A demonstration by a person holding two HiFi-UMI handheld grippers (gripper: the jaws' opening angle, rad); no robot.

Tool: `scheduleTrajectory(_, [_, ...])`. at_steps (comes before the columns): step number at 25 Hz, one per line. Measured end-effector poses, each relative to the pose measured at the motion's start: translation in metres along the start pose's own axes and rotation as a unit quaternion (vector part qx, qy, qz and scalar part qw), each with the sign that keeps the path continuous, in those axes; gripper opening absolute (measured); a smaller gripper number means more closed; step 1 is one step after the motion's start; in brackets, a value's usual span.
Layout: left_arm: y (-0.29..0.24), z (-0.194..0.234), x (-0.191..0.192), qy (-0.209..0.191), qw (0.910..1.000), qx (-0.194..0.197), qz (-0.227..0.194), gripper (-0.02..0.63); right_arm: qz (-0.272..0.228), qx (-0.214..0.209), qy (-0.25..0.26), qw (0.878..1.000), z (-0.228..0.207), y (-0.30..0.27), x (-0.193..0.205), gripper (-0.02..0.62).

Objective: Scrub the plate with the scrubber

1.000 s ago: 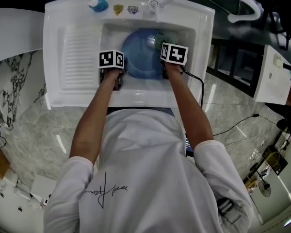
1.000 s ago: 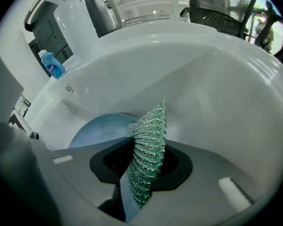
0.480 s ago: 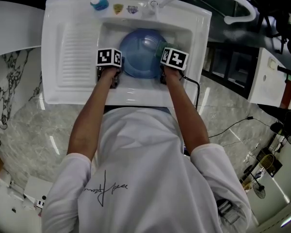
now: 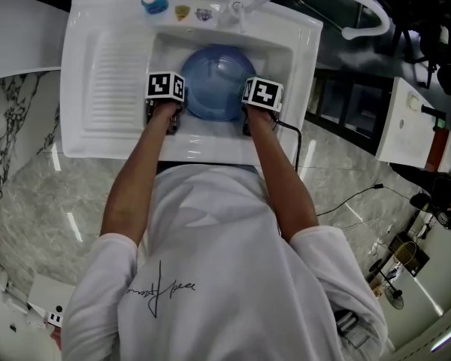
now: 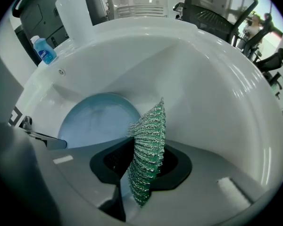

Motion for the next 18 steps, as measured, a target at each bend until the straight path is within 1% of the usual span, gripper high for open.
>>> scheduleTrajectory(11, [0.0, -0.001, -0.001, 0.001, 1.0, 0.001, -0.004, 0.083, 0.024, -0.011, -0.006, 1.0, 0.003, 0.004, 0.02, 0.078])
scheduleTrajectory(14, [0.001, -0.001, -0.002, 0.001, 1.0, 0.001, -0.004, 0.083, 0.028, -0.026, 0.012, 0.999, 0.006, 0.006, 0.022, 0.078])
scheduleTrajectory(18, [0.001, -0.001, -0.002, 0.002, 1.0, 0.0, -0.005, 0.083, 0.041, -0.057, 0.035, 0.997, 0.013, 0.005, 0.025, 0.078])
Point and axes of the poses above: the fingertips, and each gripper's own axes: y backward along the fingers, z to its left, x out of its underside, the point moved 5 cm from there along y, backward along the fingers, and after that the axes turned 10 degrees about y, right-handed, at the moved point
